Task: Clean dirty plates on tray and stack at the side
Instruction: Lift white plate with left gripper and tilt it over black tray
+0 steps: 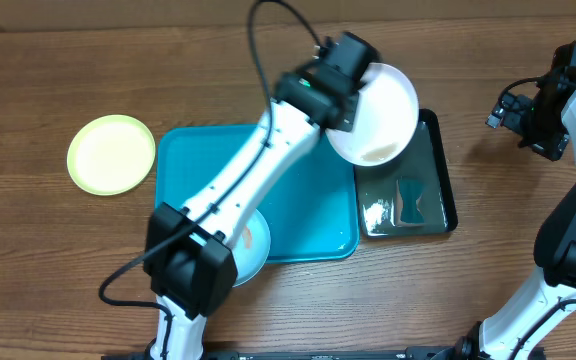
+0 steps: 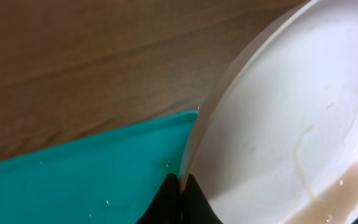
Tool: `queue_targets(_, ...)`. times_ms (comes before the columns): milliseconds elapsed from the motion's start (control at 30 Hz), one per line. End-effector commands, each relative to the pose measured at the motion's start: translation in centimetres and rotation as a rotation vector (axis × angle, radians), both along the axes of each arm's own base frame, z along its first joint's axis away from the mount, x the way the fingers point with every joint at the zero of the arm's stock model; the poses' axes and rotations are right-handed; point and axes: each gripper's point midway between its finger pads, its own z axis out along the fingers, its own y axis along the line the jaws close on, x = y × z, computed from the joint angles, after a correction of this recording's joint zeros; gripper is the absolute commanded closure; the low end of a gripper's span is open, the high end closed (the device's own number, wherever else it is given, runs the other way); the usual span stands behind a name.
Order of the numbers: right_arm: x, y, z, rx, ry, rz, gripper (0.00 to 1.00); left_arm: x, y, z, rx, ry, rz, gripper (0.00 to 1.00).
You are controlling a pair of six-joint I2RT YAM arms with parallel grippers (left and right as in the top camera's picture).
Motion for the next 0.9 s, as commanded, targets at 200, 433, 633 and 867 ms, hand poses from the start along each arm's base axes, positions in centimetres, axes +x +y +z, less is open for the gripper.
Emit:
queue_targets(200, 0.5, -0.3, 1.4, -0.011, -0.038, -0.006, 0.00, -2.0, -1.0, 10.9, 0.483, -0.550, 0.115, 0.96)
queue_targets(433, 0.5, -0.3, 1.4, -0.011, -0.038, -0.006, 0.00, -5.4, -5.1, 16.9, 0.647, -0.753, 0.107, 0.96)
queue_targets(633, 0.5, -0.3, 1.4, -0.011, -0.038, -0.006, 0.00, -6.1, -6.9, 18.3, 0.625, -0.791, 0.075, 0.96)
queue_targets(867, 0.5, -0.3, 1.4, -0.011, -0.038, -0.006, 0.00, -5.8, -6.6, 18.2, 0.617, -0.790, 0.089, 0.96)
